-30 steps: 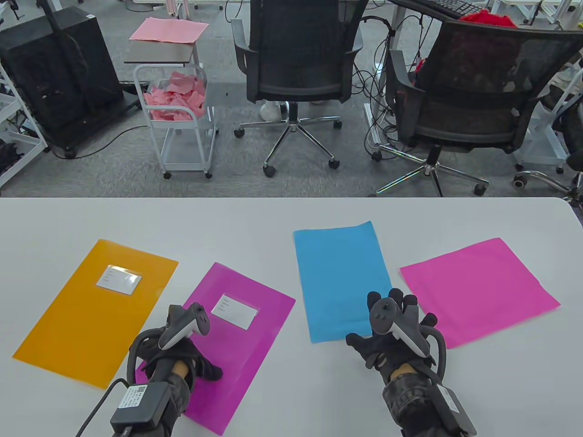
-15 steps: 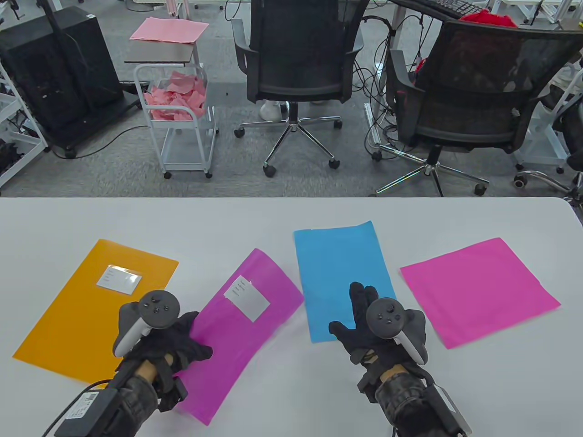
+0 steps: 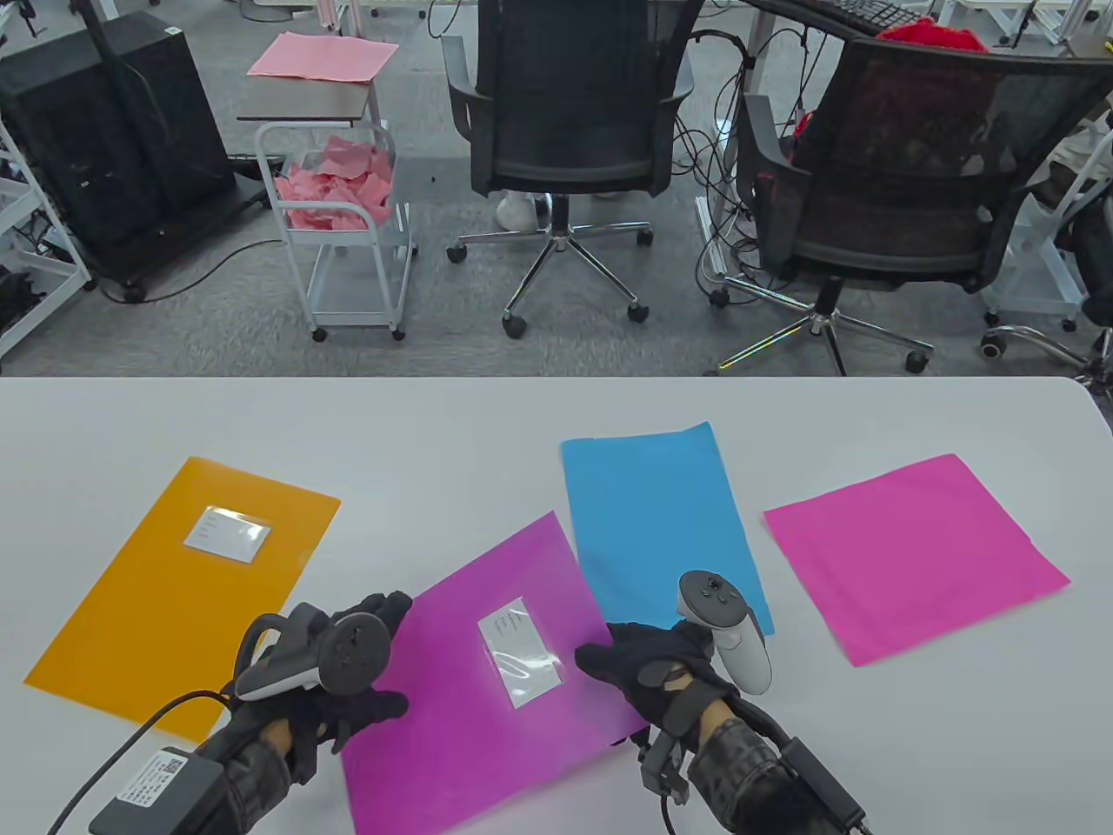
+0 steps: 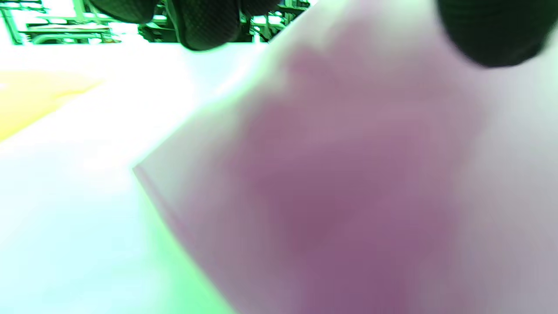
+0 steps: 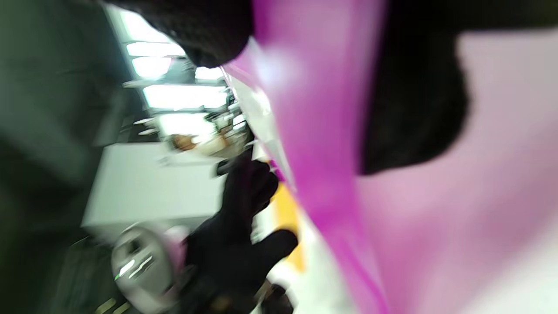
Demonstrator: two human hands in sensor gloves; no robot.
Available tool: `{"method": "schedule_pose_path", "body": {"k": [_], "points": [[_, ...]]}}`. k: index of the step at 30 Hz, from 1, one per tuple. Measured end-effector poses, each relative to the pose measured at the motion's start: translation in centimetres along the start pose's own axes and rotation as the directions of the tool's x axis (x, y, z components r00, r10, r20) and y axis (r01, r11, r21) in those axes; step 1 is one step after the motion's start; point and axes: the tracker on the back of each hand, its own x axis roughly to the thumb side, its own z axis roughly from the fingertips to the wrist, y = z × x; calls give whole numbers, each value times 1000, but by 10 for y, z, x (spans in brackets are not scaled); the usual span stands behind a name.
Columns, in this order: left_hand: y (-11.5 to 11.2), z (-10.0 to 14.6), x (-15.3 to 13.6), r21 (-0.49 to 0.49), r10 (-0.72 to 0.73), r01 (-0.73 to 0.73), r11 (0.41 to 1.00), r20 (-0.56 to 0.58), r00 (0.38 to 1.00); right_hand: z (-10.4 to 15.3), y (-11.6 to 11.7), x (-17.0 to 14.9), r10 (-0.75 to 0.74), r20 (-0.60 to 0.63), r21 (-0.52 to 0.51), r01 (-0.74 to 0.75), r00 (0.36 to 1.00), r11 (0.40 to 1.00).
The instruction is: Insert cardstock into L-shaped folders
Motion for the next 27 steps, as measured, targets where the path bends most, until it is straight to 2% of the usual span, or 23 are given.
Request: {"method": "schedule_pose_path", "body": {"k": [3,5,7,9,10,17,20,23,25,27], "points": [[-20,5,23,-83,58,-51,995,89,994,0,8,-21,-170,-131,-62,163,977,985],[-32,5,37,-125,10,7,992,135,991,0,14,-32,-273,-164,-102,260,948,960],[-43,1,45,-144,-64,82,986,131,989,-1,18,-37,-331,-180,-76,323,926,943],[-47,-2,47,-107,-135,149,983,134,982,-1,20,-39,-373,-197,-45,371,907,927],[-48,-4,47,-106,-138,157,982,165,977,-2,20,-39,-367,-190,-45,366,910,930],[-42,-7,28,-72,-8,19,997,152,988,-3,19,-39,-357,-187,5,364,915,931],[-40,-8,19,-106,55,-38,994,158,986,-4,19,-38,-363,-165,40,374,917,927],[-40,-9,8,-182,181,-160,970,110,977,-6,19,-35,-333,-134,75,345,933,936],[-41,-8,4,-153,271,-260,953,57,961,-8,19,-33,-280,-114,111,293,953,950],[-43,-7,8,-73,235,-233,970,25,972,-9,15,-30,-204,-100,135,216,974,967]]}}
